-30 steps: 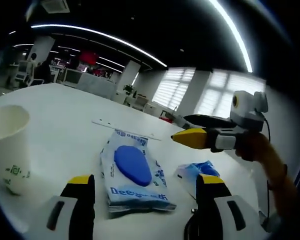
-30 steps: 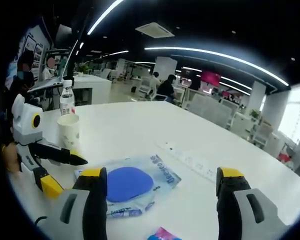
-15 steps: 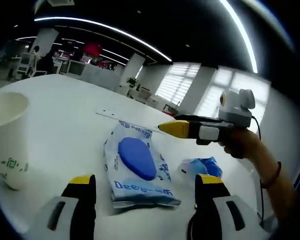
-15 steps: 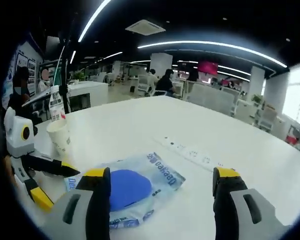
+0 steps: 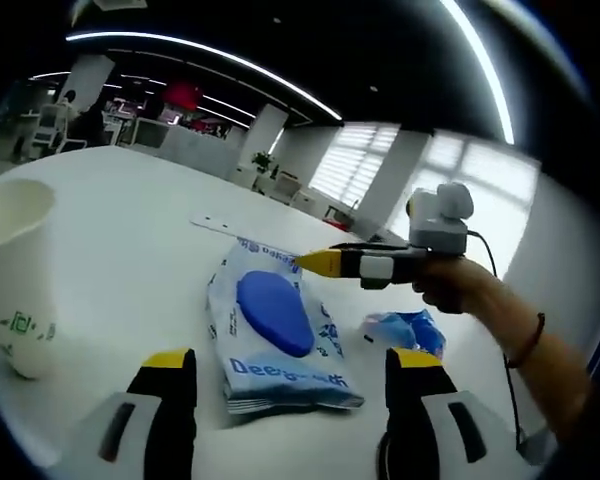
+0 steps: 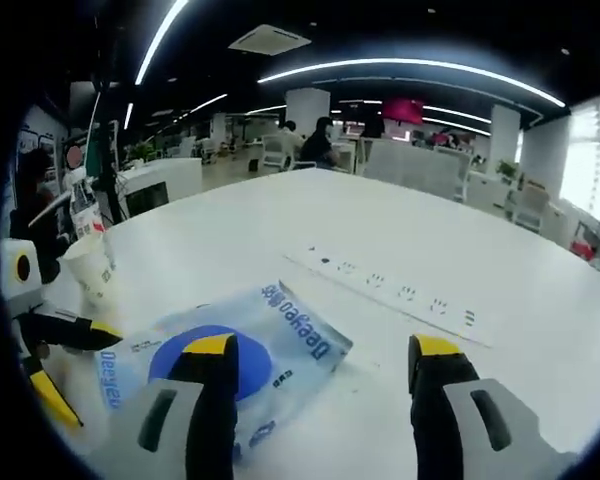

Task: Arrange the tabletop items into an orderly group along one side of the table until the central work area is clear of visible clutter.

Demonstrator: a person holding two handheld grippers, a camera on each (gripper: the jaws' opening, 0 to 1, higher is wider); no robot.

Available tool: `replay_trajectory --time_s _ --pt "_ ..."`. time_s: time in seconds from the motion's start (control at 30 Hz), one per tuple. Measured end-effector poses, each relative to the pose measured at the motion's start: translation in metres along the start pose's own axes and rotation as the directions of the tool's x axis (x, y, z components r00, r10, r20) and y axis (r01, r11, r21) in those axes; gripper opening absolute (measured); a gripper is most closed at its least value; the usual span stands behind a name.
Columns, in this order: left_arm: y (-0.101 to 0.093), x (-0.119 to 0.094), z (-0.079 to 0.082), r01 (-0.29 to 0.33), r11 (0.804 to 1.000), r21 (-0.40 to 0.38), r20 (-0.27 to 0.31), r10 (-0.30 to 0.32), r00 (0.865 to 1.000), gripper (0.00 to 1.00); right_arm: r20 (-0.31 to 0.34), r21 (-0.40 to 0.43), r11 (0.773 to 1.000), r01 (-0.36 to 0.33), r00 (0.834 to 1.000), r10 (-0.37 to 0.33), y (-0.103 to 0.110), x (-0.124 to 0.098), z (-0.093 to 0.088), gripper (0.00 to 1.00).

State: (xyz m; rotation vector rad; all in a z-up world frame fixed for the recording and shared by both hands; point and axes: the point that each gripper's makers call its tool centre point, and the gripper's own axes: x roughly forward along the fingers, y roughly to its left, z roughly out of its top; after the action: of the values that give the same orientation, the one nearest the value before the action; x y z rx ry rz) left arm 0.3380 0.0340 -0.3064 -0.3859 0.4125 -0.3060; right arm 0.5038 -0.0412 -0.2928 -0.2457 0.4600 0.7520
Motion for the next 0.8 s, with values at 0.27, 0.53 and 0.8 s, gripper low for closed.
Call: replay_trajectory --time_s 0.27,0.53,0.8 --pt "0.004 -0.002 0.001 -0.005 1.000 -0.015 0.013 0.005 1.000 0.67 -0.027 0.015 1.000 -0.003 1.000 0.004 0.009 0.019 -0.006 0.57" --pt "0.010 -0.001 -0.003 -0.024 0.999 -0.024 0.019 0.024 1.000 0.56 -0.056 0.026 1.000 0.007 0.998 -0.005 0.010 0.028 -0.013 0.51" --pt "0.020 -0.001 -0.005 -0.038 0.998 -0.049 0.025 0.039 0.999 0.39 -0.075 -0.023 1.000 0.020 0.997 -0.022 0.006 0.034 -0.014 0.41"
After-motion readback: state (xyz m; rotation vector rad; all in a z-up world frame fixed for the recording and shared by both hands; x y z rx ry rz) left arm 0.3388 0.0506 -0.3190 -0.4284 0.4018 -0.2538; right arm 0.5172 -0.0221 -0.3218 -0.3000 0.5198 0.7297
